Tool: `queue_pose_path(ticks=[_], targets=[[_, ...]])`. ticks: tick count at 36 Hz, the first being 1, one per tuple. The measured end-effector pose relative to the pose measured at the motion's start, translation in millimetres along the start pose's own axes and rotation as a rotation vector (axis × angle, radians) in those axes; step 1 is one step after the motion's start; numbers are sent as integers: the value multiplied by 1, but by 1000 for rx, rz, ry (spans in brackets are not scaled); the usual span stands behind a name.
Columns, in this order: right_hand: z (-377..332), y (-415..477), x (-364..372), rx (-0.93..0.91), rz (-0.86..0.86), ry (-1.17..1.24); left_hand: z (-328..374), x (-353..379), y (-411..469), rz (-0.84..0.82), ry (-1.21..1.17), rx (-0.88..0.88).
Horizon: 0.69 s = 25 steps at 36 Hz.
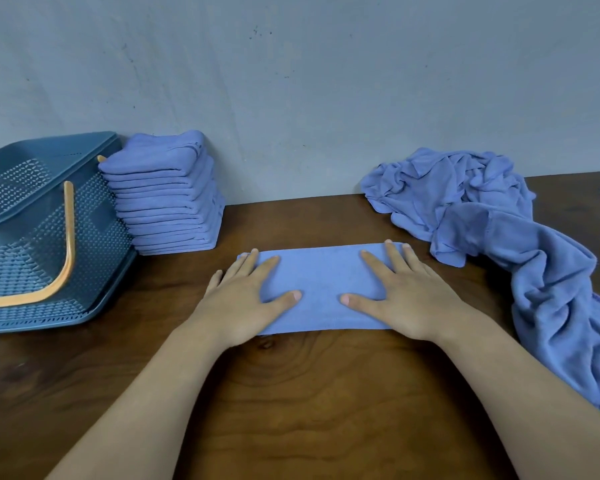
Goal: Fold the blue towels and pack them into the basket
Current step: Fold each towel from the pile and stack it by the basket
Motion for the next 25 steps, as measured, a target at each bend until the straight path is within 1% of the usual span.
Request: queue_pose_path(ticks=[3,5,7,10,13,16,18,20,22,25], targets=[[-1,0,0,-7,5,-17,9,-9,2,116,7,-12],[-1,0,-1,-8,10,-25,20,-9,4,144,56,16],[-1,0,0,-9,9,-30,25,0,6,66,100,37],[0,0,-2,-18,12,-25,12,7,6,-32,89,7],[0,0,-3,-37,18,-15,-6,4,5,-52,65,-21],[3,1,-5,-56,22,-6,-14,3,4,-63,54,-4],[7,4,-12,-74,91,27,-14,1,3,-77,61,-4],[16,9,-27,-68,241,96,-13,-3,2,-75,97,-17],[27,16,-34,-24,311,123,-6,-12,-2,6,154,-7],[32,27,-29,23,280,36,31,-30,-7,242,135,98]])
Point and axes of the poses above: each hand's wrist, its own y-axis towards the middle knuckle, its own x-axis out of the palm, z = x × y, the point moved 8 cm from there along y, towards the middle knuckle, and after that the axes turned 1 degree about x, right-handed, at the moved point
